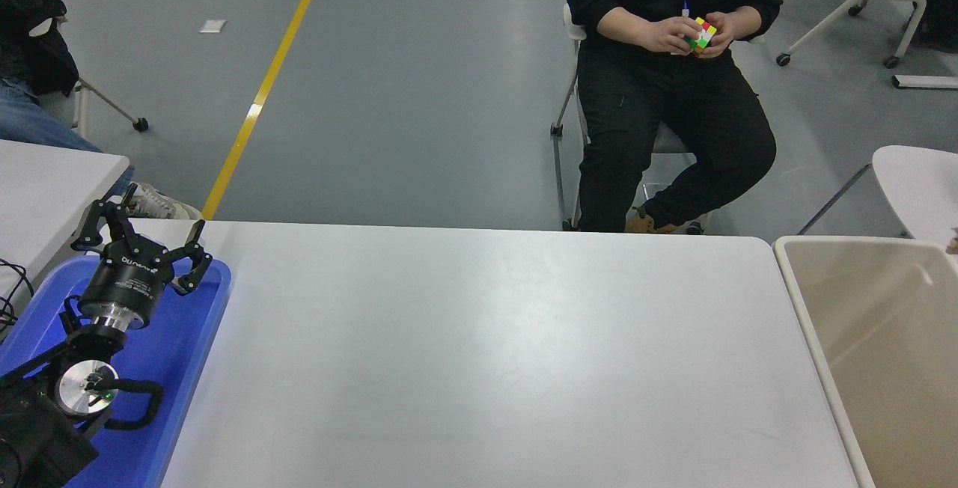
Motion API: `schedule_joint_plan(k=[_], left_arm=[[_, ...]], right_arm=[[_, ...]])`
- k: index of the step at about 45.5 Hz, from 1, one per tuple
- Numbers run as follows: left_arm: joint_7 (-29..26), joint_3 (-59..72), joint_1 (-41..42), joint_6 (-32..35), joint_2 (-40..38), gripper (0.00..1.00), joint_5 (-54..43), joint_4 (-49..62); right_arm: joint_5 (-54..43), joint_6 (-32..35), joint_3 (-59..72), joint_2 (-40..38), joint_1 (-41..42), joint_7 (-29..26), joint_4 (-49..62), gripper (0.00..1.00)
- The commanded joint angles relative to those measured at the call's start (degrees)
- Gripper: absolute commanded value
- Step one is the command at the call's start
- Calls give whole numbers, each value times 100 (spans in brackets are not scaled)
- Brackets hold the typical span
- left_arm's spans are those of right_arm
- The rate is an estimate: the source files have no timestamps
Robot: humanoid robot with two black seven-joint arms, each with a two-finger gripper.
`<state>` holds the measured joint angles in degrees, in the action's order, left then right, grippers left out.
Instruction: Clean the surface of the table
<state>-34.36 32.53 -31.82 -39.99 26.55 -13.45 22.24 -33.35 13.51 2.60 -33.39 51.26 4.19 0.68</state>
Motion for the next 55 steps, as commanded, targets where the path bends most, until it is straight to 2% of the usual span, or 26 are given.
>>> schedule_joint_plan(k=[1,11,34,55], left_arm=[[0,-1,0,0,8,100,0,0],[0,-1,0,0,-1,100,0,0],[0,-1,0,0,-1,100,0,0],[0,-1,0,0,-1,100,0,0]], right_arm=[[48,-568,-66,43,-345,-208,29,0],[531,-1816,21,298,-670,-146,-41,0],[786,-2335,-58,1291,-1171,-146,29,0],[953,-2493,-58,1493,-1567,-146,29,0]])
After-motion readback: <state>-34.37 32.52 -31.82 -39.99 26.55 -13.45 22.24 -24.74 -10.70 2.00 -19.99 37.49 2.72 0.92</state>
